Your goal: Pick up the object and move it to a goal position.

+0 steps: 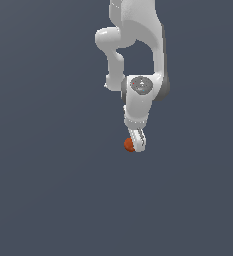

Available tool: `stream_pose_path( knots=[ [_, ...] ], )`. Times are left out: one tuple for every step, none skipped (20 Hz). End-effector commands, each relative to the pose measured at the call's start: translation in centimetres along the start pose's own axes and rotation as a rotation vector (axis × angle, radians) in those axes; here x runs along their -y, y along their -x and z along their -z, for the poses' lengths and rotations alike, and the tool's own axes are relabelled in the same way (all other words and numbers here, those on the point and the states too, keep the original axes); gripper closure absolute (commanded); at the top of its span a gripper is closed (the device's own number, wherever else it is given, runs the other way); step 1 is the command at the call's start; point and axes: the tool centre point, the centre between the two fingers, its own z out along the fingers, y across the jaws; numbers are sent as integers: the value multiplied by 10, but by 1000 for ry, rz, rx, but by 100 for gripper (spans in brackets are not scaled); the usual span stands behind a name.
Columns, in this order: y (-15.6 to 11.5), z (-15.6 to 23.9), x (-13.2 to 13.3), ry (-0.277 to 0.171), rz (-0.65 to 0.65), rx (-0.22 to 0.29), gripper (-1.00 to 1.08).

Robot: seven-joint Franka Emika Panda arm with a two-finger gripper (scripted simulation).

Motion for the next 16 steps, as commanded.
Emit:
stream_pose_path(
  knots=[
    [0,0,0,0,-10,0,-92],
    [0,0,0,0,-11,0,-92],
    [0,0,0,0,-6,0,-92],
    [0,-1,0,0,-6,0,-92],
    [0,-2,0,0,-6,0,-92],
    [1,-3,0,0,-6,0,-92],
    [0,-6,0,0,-7,0,-92],
    [0,-9,0,0,-7,0,-92],
    [0,-12,-1,0,-8,0,-92],
    [0,-17,-1,0,-8,0,-92],
    [0,-21,-1,0,-8,0,-92],
    [0,-27,-1,0,-9,0,-92],
    [0,-32,-1,0,-10,-1,-92],
    [0,-37,-1,0,-10,-1,-92],
    [0,-41,-1,0,-11,-1,-92],
    [0,-44,-1,0,-11,-1,-92]
  ],
)
